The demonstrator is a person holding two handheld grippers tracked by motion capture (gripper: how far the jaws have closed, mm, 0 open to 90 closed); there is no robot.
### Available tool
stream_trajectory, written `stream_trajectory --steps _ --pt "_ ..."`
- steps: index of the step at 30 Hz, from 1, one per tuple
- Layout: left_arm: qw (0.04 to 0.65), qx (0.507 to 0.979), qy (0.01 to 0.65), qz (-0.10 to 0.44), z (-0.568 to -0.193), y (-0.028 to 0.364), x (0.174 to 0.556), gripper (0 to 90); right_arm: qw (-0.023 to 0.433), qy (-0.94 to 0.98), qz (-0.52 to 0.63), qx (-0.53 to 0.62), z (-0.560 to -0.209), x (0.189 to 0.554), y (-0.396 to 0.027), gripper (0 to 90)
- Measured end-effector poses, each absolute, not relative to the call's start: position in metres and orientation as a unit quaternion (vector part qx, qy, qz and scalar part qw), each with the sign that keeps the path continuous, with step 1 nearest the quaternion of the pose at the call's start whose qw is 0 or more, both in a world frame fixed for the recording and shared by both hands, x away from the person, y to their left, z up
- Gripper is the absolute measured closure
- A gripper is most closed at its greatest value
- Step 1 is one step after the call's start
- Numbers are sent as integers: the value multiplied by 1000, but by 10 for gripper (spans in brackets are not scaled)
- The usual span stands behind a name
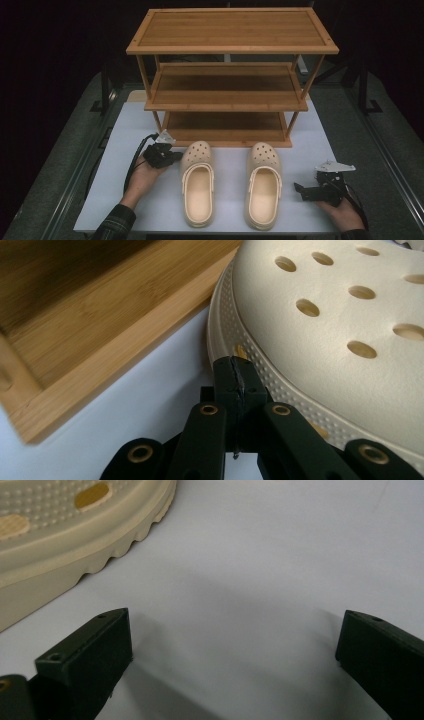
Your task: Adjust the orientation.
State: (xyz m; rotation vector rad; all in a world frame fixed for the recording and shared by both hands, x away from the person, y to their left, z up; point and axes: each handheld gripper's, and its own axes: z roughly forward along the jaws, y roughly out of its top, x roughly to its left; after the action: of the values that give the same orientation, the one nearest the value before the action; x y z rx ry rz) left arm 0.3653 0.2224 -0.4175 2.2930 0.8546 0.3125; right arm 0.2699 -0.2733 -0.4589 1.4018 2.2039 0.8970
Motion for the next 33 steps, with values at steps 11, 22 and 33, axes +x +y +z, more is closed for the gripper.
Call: stream_trajectory --steps 11,22,33 --pt "334 881 316 113 -420 201 373 900 189 784 319 498 -459 270 -273 11" --pt "339 880 312 114 -419 199 375 900 188 783 320 499 -459 270 -273 11" --pt "350 873 317 119 -412 213 366 758 189 783 320 499 -459 270 -273 11"
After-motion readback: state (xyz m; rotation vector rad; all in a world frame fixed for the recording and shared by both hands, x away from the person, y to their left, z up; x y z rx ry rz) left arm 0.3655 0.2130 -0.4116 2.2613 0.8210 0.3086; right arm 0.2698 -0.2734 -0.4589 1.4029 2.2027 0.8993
